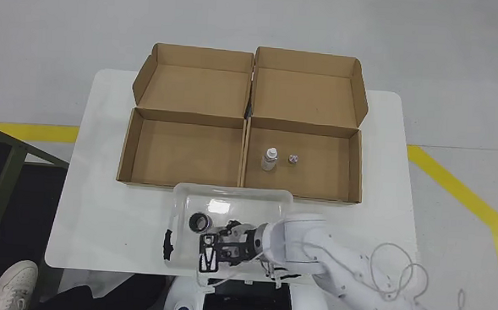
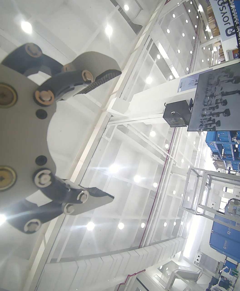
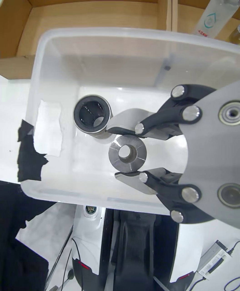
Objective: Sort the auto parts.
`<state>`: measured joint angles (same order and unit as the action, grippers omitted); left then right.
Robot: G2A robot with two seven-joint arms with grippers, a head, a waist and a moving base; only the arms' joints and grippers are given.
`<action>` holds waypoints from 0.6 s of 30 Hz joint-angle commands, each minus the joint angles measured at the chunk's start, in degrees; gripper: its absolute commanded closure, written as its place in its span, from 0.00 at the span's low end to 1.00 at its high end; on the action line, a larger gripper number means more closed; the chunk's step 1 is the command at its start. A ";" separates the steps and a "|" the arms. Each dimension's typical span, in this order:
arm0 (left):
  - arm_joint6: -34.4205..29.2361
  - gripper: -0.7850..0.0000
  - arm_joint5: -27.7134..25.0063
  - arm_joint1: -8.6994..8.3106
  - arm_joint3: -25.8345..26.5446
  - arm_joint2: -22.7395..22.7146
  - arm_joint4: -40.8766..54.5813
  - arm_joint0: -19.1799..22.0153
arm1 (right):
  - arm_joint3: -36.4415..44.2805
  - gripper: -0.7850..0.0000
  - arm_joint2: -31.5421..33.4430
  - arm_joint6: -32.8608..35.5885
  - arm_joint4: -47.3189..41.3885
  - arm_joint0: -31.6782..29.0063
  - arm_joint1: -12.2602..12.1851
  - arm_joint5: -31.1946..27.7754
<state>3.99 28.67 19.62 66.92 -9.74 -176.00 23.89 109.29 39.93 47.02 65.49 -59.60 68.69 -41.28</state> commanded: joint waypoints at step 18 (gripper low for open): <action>0.00 0.00 0.00 0.00 0.00 0.00 0.00 0.00 | 8.42 1.00 13.68 -21.01 -4.98 -6.76 -2.61 -1.05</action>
<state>3.99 28.67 19.62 66.92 -9.74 -176.00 23.89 117.79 53.27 27.11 60.64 -66.26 66.11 -42.13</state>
